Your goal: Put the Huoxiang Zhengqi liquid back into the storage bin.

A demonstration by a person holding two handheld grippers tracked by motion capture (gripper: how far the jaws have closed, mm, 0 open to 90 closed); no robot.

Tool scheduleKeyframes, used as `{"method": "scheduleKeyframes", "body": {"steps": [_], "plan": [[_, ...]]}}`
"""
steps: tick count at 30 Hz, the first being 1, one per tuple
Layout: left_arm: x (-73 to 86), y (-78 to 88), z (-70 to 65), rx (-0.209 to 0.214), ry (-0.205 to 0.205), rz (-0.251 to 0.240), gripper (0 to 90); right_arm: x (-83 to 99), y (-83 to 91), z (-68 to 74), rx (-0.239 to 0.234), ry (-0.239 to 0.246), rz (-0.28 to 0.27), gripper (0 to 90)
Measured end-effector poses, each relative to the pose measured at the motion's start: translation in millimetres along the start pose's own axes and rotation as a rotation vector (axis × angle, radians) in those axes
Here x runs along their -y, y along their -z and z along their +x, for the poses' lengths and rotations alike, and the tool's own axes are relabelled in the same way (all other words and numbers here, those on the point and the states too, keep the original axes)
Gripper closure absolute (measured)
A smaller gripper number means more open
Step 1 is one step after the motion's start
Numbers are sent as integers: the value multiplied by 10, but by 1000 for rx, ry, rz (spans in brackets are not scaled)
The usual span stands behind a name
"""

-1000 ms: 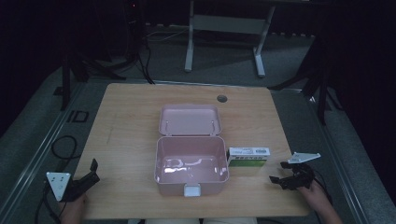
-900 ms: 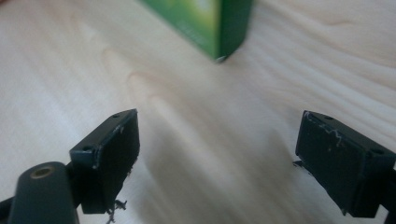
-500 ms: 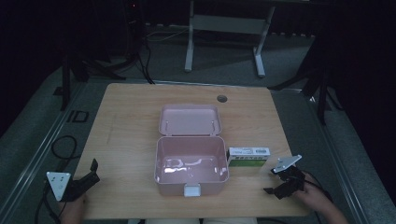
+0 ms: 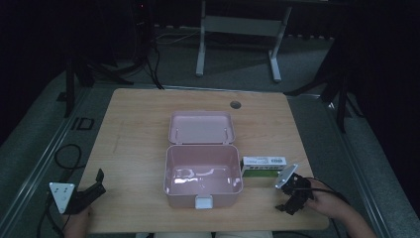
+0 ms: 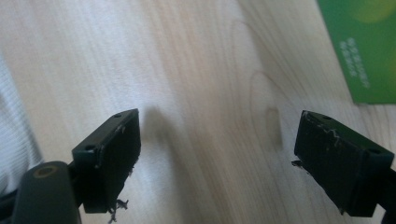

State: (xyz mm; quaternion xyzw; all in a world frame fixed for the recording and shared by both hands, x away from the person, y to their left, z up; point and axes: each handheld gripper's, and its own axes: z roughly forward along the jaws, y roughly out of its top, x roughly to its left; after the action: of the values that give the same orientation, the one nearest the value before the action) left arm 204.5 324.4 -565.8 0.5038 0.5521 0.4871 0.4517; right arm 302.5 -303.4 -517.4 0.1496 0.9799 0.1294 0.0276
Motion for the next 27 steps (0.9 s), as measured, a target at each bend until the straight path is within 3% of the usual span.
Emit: {"method": "scheduleKeyframes", "body": {"steps": [8, 19, 20, 25, 27], "plan": [[0, 0, 5, 4, 1, 0, 4, -256, 42, 52, -9, 100, 123, 162], [0, 0, 4, 5, 1, -1, 4, -483, -30, 143, -44, 190, 285, 152], [0, 0, 4, 5, 1, -1, 4, -501, -32, 144, -58, 183, 297, 150], [0, -1, 7, 8, 2, -1, 4, -580, 40, 174, -34, 231, 293, 136], [0, -1, 7, 9, 3, -1, 4, -614, 93, 178, -54, 237, 272, 134]]}}
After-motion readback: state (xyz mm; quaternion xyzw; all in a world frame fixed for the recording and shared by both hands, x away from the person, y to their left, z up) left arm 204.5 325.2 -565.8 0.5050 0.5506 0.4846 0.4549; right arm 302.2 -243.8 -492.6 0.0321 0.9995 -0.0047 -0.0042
